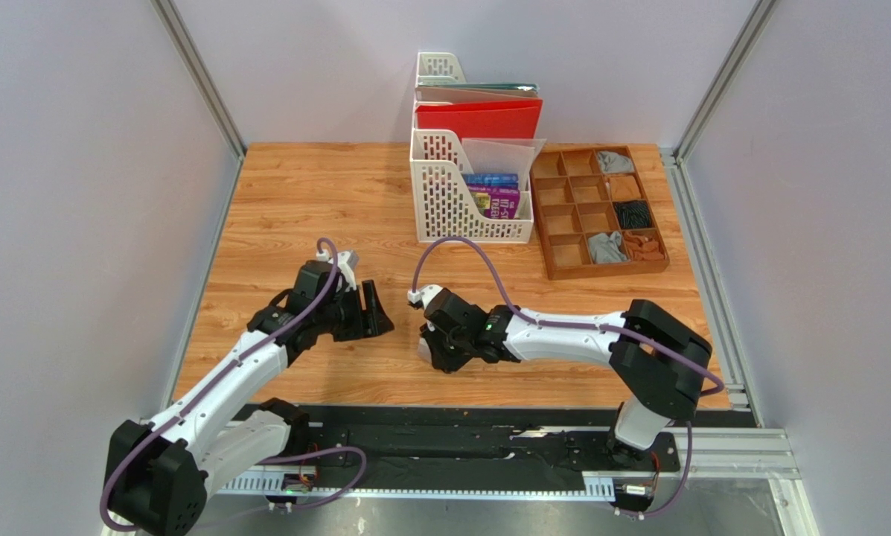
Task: Roll the underwear
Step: Roll the underwear at the center of the board.
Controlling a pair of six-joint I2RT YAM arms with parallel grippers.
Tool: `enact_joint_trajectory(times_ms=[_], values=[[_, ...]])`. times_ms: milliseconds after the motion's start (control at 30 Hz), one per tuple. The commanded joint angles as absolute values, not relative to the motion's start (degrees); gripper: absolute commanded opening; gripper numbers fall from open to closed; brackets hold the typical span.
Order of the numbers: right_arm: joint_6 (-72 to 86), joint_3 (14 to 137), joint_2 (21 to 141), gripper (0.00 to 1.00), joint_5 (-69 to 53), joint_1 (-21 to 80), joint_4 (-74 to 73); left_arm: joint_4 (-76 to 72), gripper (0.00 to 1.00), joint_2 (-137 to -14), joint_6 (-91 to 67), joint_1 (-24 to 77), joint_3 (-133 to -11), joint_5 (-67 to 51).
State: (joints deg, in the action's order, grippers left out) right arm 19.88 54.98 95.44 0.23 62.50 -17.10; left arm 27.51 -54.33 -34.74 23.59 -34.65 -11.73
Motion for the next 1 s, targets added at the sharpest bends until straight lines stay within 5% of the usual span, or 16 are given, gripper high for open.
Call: enact_joint_trajectory(times_ms=[0, 367, 967], values=[[22.59, 56.34, 93.69, 0.07, -7.1, 60.03, -15.47, 24.35, 0.69, -53.44, -33.84, 23.38, -32.61, -15.63], [23.64, 56.69, 96.67, 0.06, -18.89, 51.16, -13.54, 6.69, 0.68, -50.01, -32.52, 23.47, -24.88, -23.9], [22.85, 57.39, 102.21, 0.06, -35.76, 43.16, -12.22, -19.5, 0.6, -66.52, -23.2, 28.12, -23.03, -28.47]])
